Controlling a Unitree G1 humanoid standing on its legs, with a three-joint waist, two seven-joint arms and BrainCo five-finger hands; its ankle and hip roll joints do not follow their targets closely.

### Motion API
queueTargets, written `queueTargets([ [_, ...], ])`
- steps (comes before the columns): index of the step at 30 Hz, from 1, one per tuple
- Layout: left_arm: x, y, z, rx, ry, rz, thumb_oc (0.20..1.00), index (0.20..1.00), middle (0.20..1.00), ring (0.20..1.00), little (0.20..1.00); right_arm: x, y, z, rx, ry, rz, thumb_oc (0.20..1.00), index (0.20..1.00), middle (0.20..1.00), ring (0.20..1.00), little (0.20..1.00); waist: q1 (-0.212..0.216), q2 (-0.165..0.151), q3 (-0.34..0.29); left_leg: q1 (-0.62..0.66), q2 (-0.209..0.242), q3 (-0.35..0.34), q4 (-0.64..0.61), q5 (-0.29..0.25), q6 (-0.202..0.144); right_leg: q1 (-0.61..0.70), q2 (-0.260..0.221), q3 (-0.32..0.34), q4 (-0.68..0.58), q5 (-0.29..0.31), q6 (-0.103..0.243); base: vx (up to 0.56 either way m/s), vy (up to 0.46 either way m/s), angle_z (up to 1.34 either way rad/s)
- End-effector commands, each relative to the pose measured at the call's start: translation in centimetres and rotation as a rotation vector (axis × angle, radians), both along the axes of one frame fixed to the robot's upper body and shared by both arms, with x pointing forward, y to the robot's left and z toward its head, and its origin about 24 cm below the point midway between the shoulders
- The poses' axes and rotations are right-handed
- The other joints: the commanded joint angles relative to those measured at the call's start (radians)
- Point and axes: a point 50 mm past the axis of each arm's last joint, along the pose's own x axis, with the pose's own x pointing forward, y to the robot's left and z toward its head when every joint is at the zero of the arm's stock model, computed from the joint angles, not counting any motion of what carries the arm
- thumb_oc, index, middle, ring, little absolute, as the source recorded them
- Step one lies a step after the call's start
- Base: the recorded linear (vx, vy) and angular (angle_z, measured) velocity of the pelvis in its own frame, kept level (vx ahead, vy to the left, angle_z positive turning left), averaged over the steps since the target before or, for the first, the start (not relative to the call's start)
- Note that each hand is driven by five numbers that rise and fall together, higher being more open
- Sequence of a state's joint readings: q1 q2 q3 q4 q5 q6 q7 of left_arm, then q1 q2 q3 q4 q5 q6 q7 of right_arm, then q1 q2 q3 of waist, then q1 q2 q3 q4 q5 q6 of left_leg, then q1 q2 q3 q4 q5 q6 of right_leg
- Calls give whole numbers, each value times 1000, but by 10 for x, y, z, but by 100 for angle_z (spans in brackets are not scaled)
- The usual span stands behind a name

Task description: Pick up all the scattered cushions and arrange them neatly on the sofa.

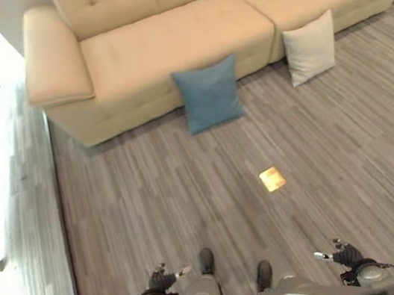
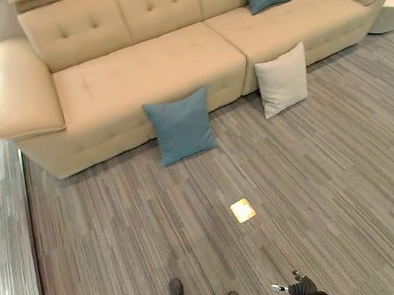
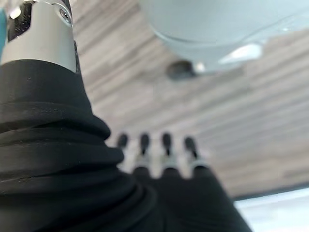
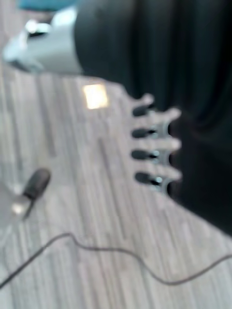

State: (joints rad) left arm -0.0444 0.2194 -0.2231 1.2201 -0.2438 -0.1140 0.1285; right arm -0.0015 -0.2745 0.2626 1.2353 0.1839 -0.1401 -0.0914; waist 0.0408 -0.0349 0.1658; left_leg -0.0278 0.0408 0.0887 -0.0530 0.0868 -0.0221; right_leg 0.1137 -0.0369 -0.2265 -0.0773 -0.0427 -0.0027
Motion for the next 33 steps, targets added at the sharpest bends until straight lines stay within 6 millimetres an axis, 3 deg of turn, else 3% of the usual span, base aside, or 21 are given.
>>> queueTargets([
  [1,6,-2,1,-6,-13,-12,1000,1000,1000,1000,1000,21,6,5,20,-64,27,1000,1000,1000,1000,1000,26,-36,-14,-17,-57,14,95,-86,15,5,-70,57,173,-32,103,193,261,-63],
  [2,10,0,3,5,-24,-18,1000,1000,1000,1000,1000,30,8,8,22,-87,39,1000,1000,1000,1000,1000,35,-32,0,4,-73,20,93,-98,45,-70,-100,80,318,44,138,179,267,-77],
  [3,15,5,6,16,-42,-18,1000,1000,1000,1000,1000,39,8,11,18,-112,53,1000,1000,1000,1000,1000,29,-20,13,21,-72,16,84,-101,63,-126,-101,93,410,82,145,178,251,-71],
  [6,18,6,7,22,-49,-28,1000,1000,1000,1000,1000,42,10,12,19,-123,57,1000,1000,1000,1000,1000,27,-8,18,48,-74,12,69,-117,70,-175,-116,79,452,84,137,143,102,-10],
  [8,23,10,10,25,-71,-17,1000,1000,1000,1000,1000,49,9,15,21,-138,71,1000,1000,1000,1000,1000,13,0,23,91,-75,-2,36,-127,65,-219,-85,78,360,65,120,207,14,1],
  [11,26,11,11,25,-81,-12,1000,1000,1000,1000,1000,55,13,17,27,-160,88,1000,1000,1000,1000,1000,9,-3,29,124,-75,-3,14,-140,57,-232,-87,38,260,83,120,212,-62,-14],
  [12,26,11,11,26,-80,-9,1000,1000,1000,1000,1000,57,15,17,33,-165,94,1000,1000,1000,1000,1000,-1,-9,30,140,-81,-13,11,-149,53,-248,-63,52,199,102,122,318,-81,-22],
  [13,28,11,12,30,-84,-15,1000,1000,1000,1000,1000,52,16,15,44,-155,87,1000,1000,1000,1000,1000,-30,-11,34,161,-80,-49,21,-163,48,-270,-21,132,197,106,123,399,-114,-18],
  [16,27,2,9,15,-73,-43,1000,1000,1000,1000,1000,39,13,10,53,-124,33,1000,1000,1000,1000,1000,-42,-22,17,161,-67,-72,55,-163,24,-209,9,187,136,92,92,272,-137,69],
  [19,30,-5,9,0,-73,-62,1000,1000,1000,1000,1000,26,8,7,49,-95,-5,1000,1000,1000,1000,1000,-58,-30,5,130,-44,-72,139,-123,-22,-163,15,144,102,86,69,194,-176,83],
  [21,41,-8,14,-11,-117,-66,1000,1000,1000,1000,1000,22,7,6,53,-95,-31,1000,1000,1000,1000,1000,-57,-45,22,65,-43,-67,271,-94,-47,-130,11,119,96,74,46,146,-155,55],
  [25,45,-13,14,-22,-128,-74,1000,1000,1000,1000,1000,17,3,5,42,-74,-47,1000,1000,1000,1000,1000,-52,-61,35,-7,-32,-20,206,-113,-28,-79,-6,88,79,37,46,177,-47,36],
  [27,41,-11,13,-14,-117,-76,1000,1000,1000,1000,1000,20,2,6,32,-92,-47,1000,1000,1000,1000,1000,-37,-51,25,-77,-18,-9,87,-31,-27,-42,6,85,65,10,49,375,55,48],
  [28,39,-10,12,-10,-112,-60,1000,1000,1000,1000,1000,26,2,9,27,-111,-34,1000,1000,1000,1000,1000,-13,-47,28,-111,-28,-63,63,14,-37,-18,13,107,72,-10,48,355,101,34],
  [30,34,-6,11,-10,-97,-39,1000,1000,1000,1000,1000,28,4,9,43,-121,-37,1000,1000,1000,1000,1000,-17,-51,18,-90,-34,-49,65,-2,-33,-7,6,116,84,-20,56,344,158,-43],
  [32,24,-4,7,-11,-71,-33,1000,1000,1000,1000,1000,29,5,9,52,-125,-41,1000,1000,1000,1000,1000,-6,-50,-5,-60,-55,-47,68,-36,-6,-3,-25,125,131,-23,84,404,296,-97],
  [33,22,-3,6,-12,-61,-32,1000,1000,1000,1000,1000,32,6,10,58,-135,-40,1000,1000,1000,1000,1000,3,-46,-5,-30,-69,-25,67,-63,17,-25,-59,121,225,1,114,246,234,-50],
])
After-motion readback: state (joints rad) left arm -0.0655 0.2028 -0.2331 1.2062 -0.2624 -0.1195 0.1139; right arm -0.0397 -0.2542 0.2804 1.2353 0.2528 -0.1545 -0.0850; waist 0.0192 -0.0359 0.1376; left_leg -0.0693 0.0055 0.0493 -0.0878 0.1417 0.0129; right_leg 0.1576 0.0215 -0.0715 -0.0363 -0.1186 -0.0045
